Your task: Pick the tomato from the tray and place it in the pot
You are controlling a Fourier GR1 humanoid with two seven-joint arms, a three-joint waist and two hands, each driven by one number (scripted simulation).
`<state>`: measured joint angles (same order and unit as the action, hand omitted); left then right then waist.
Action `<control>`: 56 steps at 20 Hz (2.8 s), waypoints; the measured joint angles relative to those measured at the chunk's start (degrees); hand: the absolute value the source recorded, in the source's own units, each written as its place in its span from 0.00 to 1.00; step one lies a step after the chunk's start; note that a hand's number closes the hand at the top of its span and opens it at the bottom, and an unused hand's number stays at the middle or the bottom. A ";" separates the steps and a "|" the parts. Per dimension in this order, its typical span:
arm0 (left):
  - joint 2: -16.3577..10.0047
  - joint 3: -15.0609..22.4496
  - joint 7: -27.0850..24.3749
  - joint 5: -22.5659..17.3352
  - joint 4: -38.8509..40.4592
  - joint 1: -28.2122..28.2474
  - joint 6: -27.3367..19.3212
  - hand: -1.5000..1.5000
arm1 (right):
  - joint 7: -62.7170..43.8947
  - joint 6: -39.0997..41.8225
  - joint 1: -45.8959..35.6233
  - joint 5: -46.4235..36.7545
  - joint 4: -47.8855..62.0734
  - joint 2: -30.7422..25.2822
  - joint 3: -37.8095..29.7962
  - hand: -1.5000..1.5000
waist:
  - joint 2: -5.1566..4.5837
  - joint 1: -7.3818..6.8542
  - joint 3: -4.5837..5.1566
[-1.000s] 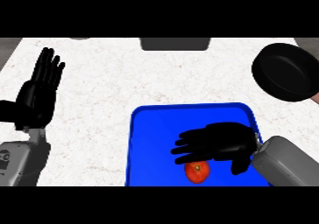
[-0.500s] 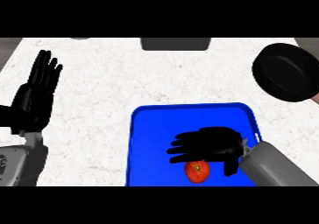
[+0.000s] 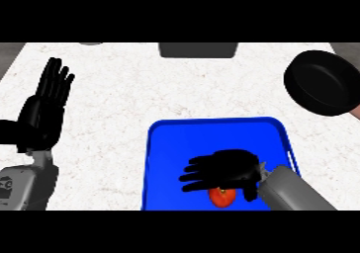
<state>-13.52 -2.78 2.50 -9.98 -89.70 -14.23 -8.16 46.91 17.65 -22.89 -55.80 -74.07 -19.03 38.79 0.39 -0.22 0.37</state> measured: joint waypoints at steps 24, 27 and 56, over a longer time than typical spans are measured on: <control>1.09 -1.12 0.51 1.15 0.22 -0.76 0.13 0.50 | -7.38 -7.76 4.26 -3.75 -5.23 5.38 -10.49 1.00 | -0.34 0.48 -0.07; 0.85 -1.38 0.48 1.17 0.22 -0.48 0.12 0.50 | -19.36 -9.18 2.77 -3.99 -2.49 8.38 -18.17 1.00 | -0.63 1.26 -0.03; 0.76 -2.13 0.18 0.66 1.63 -1.65 1.77 0.50 | -99.59 -26.40 -34.45 -36.35 14.97 8.97 -51.71 1.00 | -0.53 -0.34 -0.33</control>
<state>-12.76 -4.91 2.68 -9.32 -88.07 -15.88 -6.39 -52.69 -8.76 -57.35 -92.14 -59.10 -10.06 -12.93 -0.13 -0.56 0.04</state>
